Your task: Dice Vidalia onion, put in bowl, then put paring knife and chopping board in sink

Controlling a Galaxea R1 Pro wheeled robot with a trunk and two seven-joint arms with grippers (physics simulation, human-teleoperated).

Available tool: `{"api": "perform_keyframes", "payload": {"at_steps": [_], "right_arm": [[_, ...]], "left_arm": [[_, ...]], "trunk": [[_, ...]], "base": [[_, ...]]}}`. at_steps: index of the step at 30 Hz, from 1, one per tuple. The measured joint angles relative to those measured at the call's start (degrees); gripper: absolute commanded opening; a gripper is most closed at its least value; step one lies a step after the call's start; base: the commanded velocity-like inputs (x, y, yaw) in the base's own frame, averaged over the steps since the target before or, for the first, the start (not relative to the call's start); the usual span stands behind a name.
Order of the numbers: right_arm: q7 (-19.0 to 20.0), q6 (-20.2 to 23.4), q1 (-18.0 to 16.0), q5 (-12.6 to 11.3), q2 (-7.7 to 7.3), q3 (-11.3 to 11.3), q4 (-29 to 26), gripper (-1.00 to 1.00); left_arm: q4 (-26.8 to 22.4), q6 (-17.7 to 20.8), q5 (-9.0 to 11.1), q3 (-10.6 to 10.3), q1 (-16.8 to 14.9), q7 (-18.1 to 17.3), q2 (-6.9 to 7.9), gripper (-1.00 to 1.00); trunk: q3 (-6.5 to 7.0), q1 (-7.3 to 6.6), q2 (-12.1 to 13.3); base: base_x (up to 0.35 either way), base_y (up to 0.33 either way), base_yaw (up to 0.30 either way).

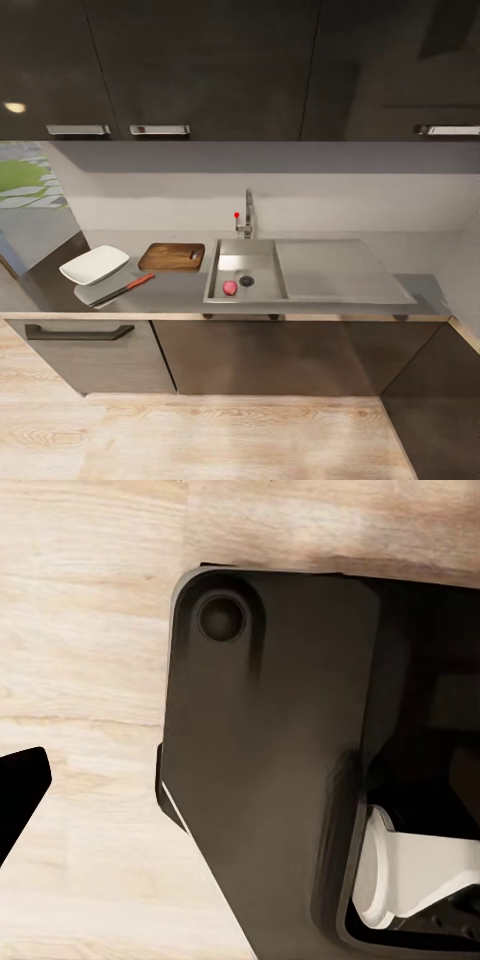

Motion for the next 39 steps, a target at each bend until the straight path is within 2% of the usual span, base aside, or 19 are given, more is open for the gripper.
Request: {"api": "perform_keyframes", "payload": {"at_steps": [5, 13, 18, 22, 24, 28, 30, 32, 34, 39], "right_arm": [[0.0, 0.0, 0.0, 0.0, 0.00, 0.0, 0.0, 1.00], [0.0, 0.0, 0.0, 0.0, 0.00, 0.0, 0.0, 1.00], [0.0, 0.0, 0.0, 0.0, 0.00, 0.0, 0.0, 1.00], [0.0, 0.0, 0.0, 0.0, 0.00, 0.0, 0.0, 1.00], [0.0, 0.0, 0.0, 0.0, 0.00, 0.0, 0.0, 1.00], [0.0, 0.0, 0.0, 0.0, 0.00, 0.0, 0.0, 1.00], [0.0, 0.0, 0.0, 0.0, 0.00, 0.0, 0.0, 1.00], [0.0, 0.0, 0.0, 0.0, 0.00, 0.0, 0.0, 1.00], [0.0, 0.0, 0.0, 0.0, 0.00, 0.0, 0.0, 1.00], [0.0, -0.1, 0.0, 0.0, 0.00, -0.1, 0.0, 1.00]], "left_arm": [[0.1, 0.0, 0.0, -0.1, 0.0, 0.0, 0.00, 1.00], [0.0, -0.1, 0.0, -0.1, 0.0, -0.1, 0.00, 1.00], [0.0, 0.0, 0.0, 0.0, 0.0, -0.1, -0.02, 1.00], [-4.1, 0.5, -0.1, 0.0, -0.1, 0.2, 0.26, 1.00], [-9.9, 2.4, -0.3, 0.0, -0.1, 0.3, 0.83, 1.00], [-16.3, 7.8, -0.4, -0.1, -0.3, 0.3, 1.02, 1.00], [-21.7, 13.3, -0.6, -0.2, -0.8, 0.3, 1.08, 1.00], [-25.9, 17.2, -1.0, -0.2, -1.1, 0.3, 1.11, 1.00], [-32.2, 21.8, -2.2, -0.3, -2.0, 0.4, 1.03, 1.00], [-39.5, 27.6, -3.7, -0.5, -4.4, 0.4, 0.64, 1.00]], "trunk": [[0.00, 0.00, 0.0], [0.00, 0.03, 0.0], [0.00, 0.01, 0.0], [0.00, 0.00, 0.0], [0.01, 0.00, 0.0], [0.00, 0.00, 0.0], [0.01, 0.00, 0.0], [0.01, 0.00, 0.0], [0.01, 0.00, 0.0], [0.01, 0.00, 0.0]], "base": [[-0.030, -0.001, 0.000], [-0.272, 0.000, 0.000], [-0.094, 0.000, -0.084], [-0.008, 0.000, -0.068], [-0.002, 0.000, -0.013], [-0.001, 0.000, -0.005], [0.000, 0.000, -0.002], [0.000, 0.000, 0.000], [0.000, 0.000, 0.000], [0.000, 0.000, 0.000]]}}
